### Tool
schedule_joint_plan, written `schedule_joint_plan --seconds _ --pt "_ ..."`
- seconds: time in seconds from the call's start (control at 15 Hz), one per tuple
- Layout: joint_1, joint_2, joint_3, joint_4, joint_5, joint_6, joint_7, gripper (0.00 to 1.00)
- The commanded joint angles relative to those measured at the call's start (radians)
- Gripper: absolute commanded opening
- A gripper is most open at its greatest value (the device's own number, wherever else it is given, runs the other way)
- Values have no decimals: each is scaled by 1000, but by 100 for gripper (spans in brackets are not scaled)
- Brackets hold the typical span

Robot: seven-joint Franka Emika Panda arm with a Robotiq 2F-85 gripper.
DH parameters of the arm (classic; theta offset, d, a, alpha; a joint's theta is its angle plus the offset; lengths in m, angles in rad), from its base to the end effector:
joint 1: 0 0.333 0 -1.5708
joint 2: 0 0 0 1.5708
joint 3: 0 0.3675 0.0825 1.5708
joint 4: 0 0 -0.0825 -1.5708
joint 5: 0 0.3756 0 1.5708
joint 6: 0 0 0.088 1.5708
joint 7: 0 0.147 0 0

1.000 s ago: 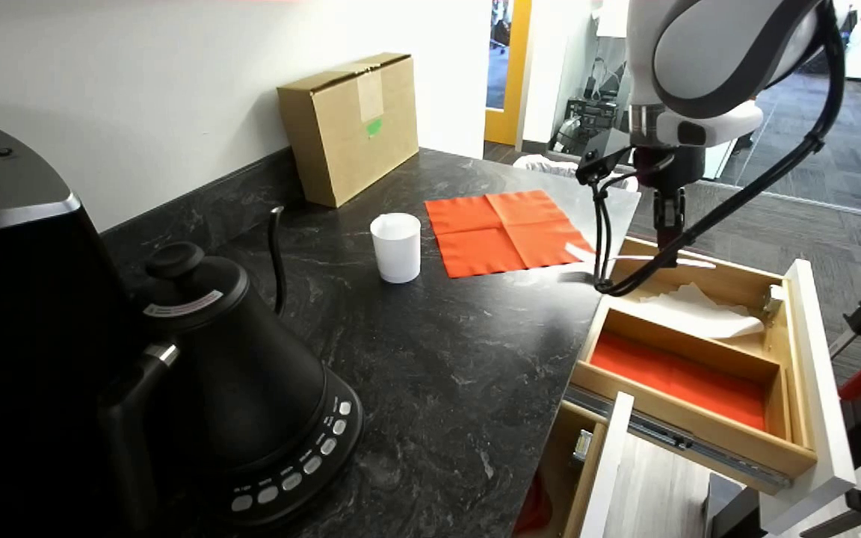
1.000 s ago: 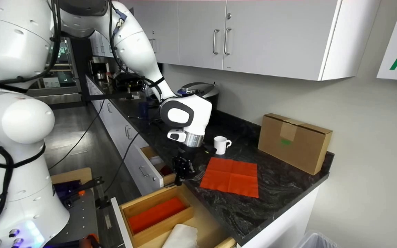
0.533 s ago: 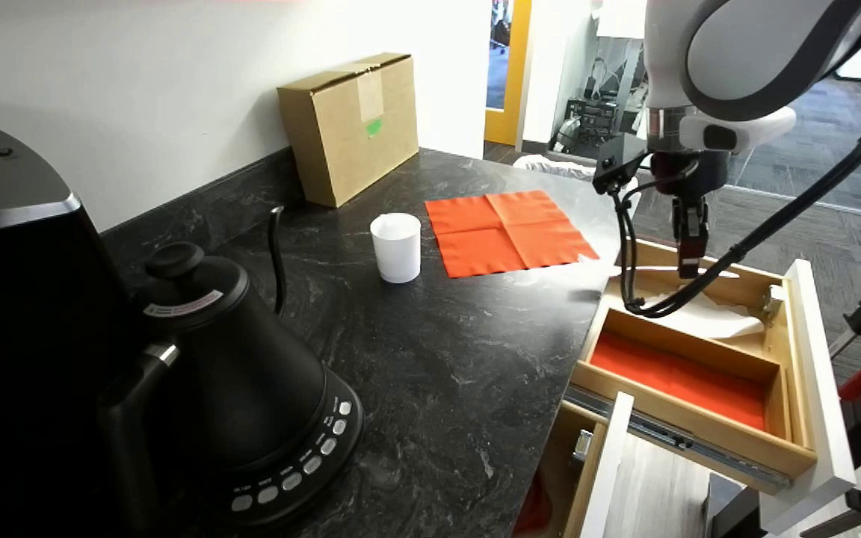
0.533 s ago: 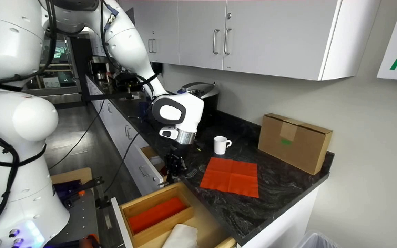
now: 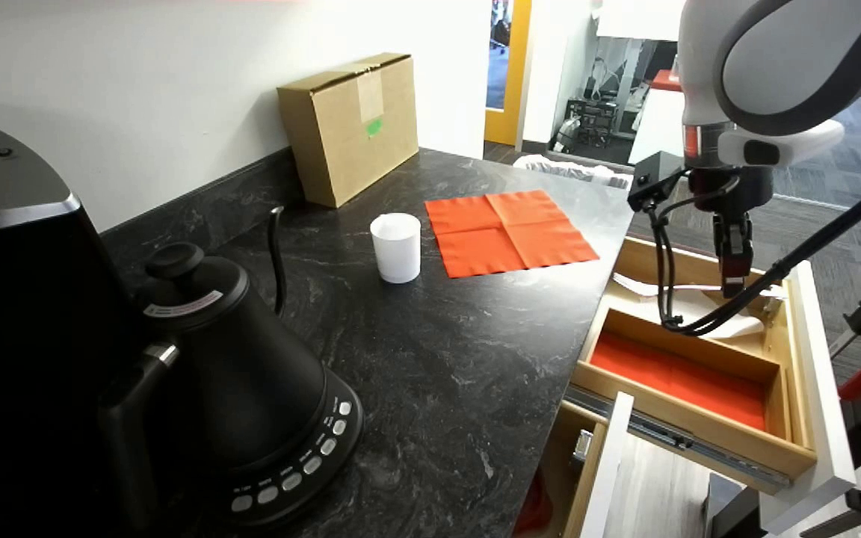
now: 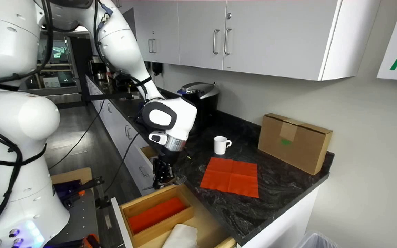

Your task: Pick up the fork and put it in the box that is inside the drawer

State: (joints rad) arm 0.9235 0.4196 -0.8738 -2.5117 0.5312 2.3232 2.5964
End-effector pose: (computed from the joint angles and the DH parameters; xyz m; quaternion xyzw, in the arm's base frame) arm 0.4064 0.0104 0.1713 0.0600 -0.9807 -0.0363 0.1825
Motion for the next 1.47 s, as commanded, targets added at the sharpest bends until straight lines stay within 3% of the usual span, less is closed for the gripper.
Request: schedule_joint_plan --seconds 0.0,1.0,1.07,1.13,1.4 --pt "26 -66 -26 -46 28 -34 13 3" --pt "61 -80 -10 -94 65 -63 13 3" --pt "59 -84 -8 -96 60 -65 11 37" --pt "61 -81 -11 -95 63 -66 13 38" --pt "66 -72 -24 -88 66 -75 13 62"
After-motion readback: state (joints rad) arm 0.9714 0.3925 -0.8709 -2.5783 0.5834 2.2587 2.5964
